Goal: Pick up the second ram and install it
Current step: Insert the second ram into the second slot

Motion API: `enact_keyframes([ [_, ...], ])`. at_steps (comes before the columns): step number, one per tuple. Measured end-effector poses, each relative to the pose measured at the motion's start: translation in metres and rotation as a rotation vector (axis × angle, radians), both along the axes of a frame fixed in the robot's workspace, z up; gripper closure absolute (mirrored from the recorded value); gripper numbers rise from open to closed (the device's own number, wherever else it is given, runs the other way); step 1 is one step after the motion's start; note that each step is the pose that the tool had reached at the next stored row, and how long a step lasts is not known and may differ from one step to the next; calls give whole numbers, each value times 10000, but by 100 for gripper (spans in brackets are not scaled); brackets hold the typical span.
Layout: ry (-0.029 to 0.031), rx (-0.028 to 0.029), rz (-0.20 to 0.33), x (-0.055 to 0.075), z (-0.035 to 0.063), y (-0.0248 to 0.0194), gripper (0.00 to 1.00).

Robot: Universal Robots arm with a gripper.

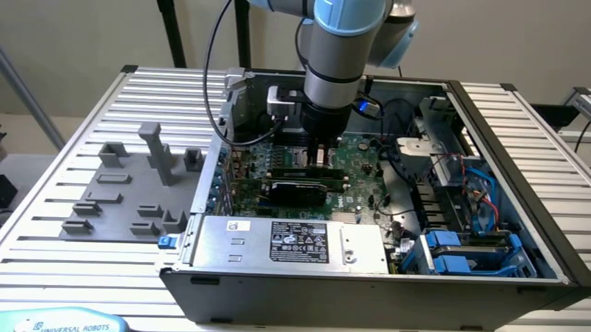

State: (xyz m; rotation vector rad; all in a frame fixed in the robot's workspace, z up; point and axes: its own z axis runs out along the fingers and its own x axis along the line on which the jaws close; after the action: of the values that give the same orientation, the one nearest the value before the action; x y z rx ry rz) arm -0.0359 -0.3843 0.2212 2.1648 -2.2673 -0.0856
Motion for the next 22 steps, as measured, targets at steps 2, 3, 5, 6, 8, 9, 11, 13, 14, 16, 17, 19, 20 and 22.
enact_keyframes([
  [2,0,0,0,0,0,4,86],
  [3,0,0,0,-1,0,5,86],
  [5,0,-4,0,-2,0,8,86],
  [6,0,-4,0,-3,0,8,86],
  [8,-1,-8,0,-7,-1,9,86],
  [9,-2,-10,0,-10,-1,9,86],
  [11,-2,-17,2,-14,-1,10,86],
  [13,1,-22,2,-15,-1,10,86],
  [14,1,-24,1,-15,-1,10,86],
  [16,1,-27,1,-15,-2,10,86],
  [17,1,-28,0,-15,-2,10,86],
  [19,3,-30,-2,-17,-2,10,85],
  [20,1,-30,-2,-17,-2,10,85],
  [22,0,-27,0,-15,-2,10,78],
])
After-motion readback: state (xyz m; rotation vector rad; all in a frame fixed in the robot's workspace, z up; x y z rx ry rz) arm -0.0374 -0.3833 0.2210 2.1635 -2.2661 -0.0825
